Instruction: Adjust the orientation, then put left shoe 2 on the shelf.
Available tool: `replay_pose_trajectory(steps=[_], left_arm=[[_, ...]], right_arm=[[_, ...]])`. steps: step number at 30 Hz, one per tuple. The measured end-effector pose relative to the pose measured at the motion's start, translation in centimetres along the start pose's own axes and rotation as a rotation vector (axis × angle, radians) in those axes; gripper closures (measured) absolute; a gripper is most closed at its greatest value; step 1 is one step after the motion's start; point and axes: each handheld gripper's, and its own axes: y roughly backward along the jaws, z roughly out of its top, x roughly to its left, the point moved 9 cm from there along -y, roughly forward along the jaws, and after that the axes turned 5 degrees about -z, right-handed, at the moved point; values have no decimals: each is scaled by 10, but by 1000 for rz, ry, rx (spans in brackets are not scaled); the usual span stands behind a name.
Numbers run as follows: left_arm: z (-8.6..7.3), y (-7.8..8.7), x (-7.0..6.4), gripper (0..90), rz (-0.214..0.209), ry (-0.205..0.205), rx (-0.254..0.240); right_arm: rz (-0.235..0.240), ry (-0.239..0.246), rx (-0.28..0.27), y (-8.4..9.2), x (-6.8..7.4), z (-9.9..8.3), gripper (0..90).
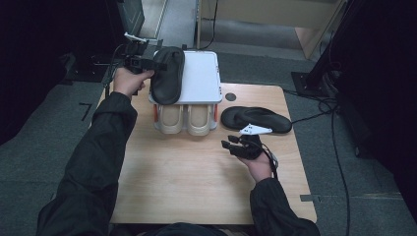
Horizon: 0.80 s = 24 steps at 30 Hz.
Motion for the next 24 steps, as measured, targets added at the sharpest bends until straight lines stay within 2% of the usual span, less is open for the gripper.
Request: replay_pose_trajectory(steps=[4,6,11,13,17,18,20,24], left_arm=[[-3,12,-2,451,27,-50,16],[-3,19,-2,445,24,-55,16],[0,34,-2,456,18,-44,-25],[-3,39,0,460,21,-39,-25],[-14,46,3,458,45,-46,-25],[-17,48,2,458,37,-41,-31],[-24,52,2,457,33,-37,-38],[-38,59,4,458,41,-35,-37]], right_arm=[[5,-6,-2,3,-6,2,580],[-1,-6,-2,4,-11,2,580],[-17,-19,2,5,-24,4,580],[-20,-17,8,4,-29,5,580],[-28,-12,11,2,-38,8,580],[-34,-8,14,2,-41,9,580],[-29,-30,5,2,-48,13,580],[-34,-42,-6,2,-60,20,580]])
